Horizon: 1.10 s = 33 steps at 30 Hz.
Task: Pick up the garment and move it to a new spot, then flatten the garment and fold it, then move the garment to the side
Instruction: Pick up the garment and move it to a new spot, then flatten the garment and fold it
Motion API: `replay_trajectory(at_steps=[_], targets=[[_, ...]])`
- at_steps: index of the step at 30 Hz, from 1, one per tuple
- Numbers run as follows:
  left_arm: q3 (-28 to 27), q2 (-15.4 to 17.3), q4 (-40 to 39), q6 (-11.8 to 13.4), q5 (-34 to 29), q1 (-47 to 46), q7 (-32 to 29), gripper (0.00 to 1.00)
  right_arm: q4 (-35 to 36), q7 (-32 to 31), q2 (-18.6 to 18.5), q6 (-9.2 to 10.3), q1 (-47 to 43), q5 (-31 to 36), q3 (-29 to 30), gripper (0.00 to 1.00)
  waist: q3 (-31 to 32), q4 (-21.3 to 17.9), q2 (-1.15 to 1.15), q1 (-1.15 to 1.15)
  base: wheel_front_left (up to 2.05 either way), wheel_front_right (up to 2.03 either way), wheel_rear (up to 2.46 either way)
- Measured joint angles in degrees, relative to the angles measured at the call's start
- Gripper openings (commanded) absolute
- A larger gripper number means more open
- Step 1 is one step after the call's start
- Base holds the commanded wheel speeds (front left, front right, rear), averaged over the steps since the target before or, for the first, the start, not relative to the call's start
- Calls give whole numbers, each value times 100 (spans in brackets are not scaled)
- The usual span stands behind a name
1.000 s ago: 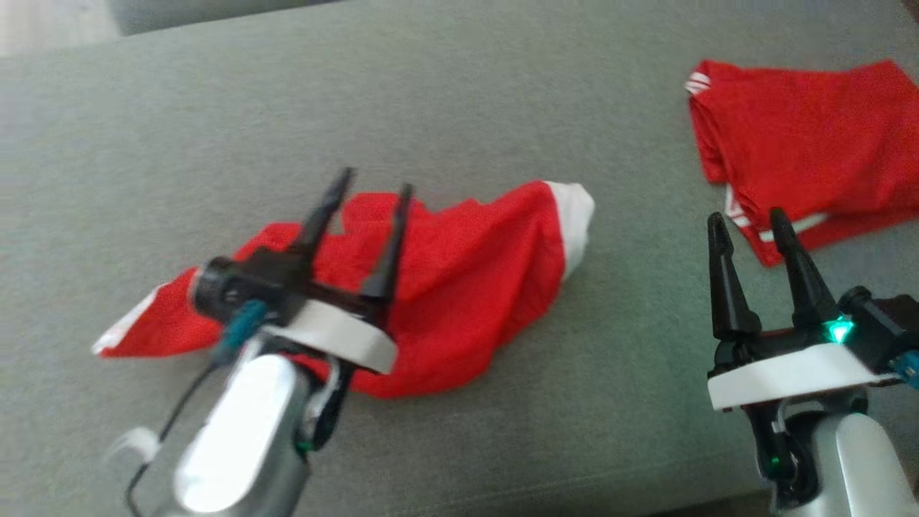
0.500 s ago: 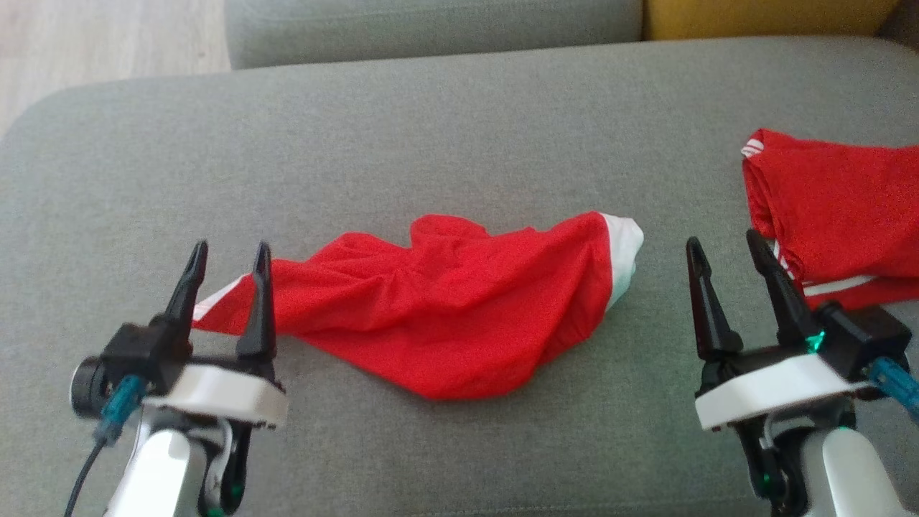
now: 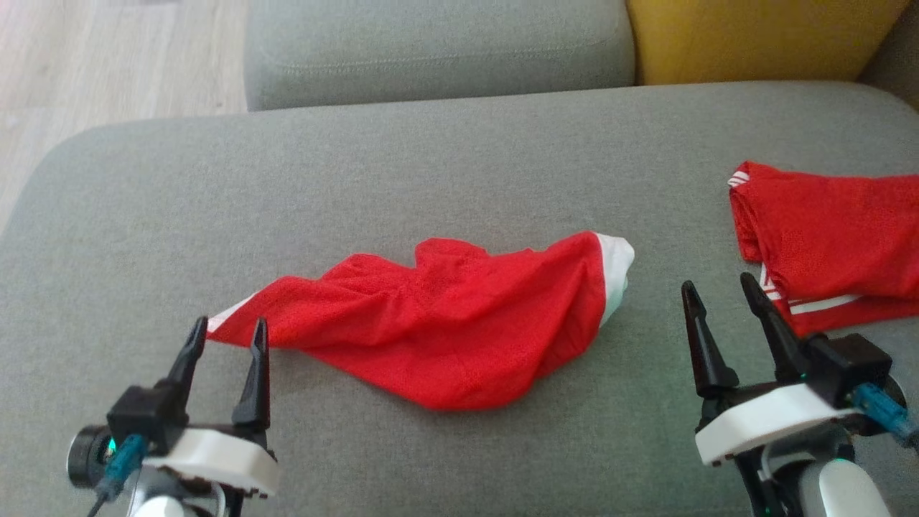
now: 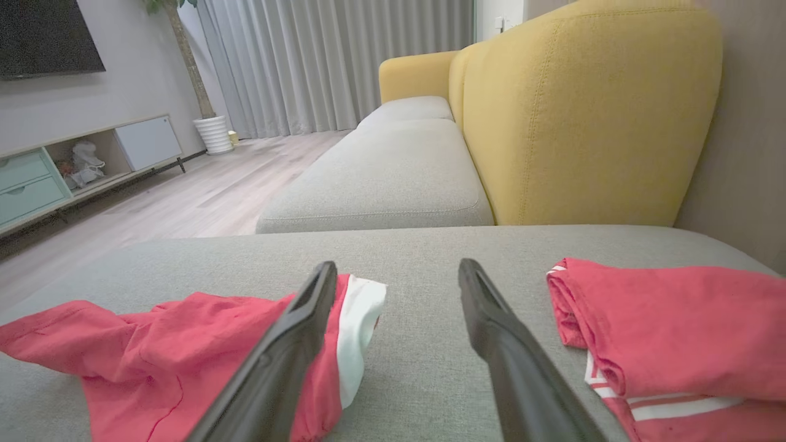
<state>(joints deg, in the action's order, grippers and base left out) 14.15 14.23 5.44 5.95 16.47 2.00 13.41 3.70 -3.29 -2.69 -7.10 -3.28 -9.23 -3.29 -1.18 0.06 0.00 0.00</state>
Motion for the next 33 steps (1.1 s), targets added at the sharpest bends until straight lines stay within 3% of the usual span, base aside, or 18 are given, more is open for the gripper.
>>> replay_trajectory(at_steps=[29,33], targets=[[178,29,-225,168,1,266,-122,100,241,-204,-9,0,-227,133,73,100,101,-30,0,0,0,0,0],[192,31,-234,160,1,242,-121,100,248,-285,-138,0,-214,234,-149,100,4,17,0,0,0,0,0]])
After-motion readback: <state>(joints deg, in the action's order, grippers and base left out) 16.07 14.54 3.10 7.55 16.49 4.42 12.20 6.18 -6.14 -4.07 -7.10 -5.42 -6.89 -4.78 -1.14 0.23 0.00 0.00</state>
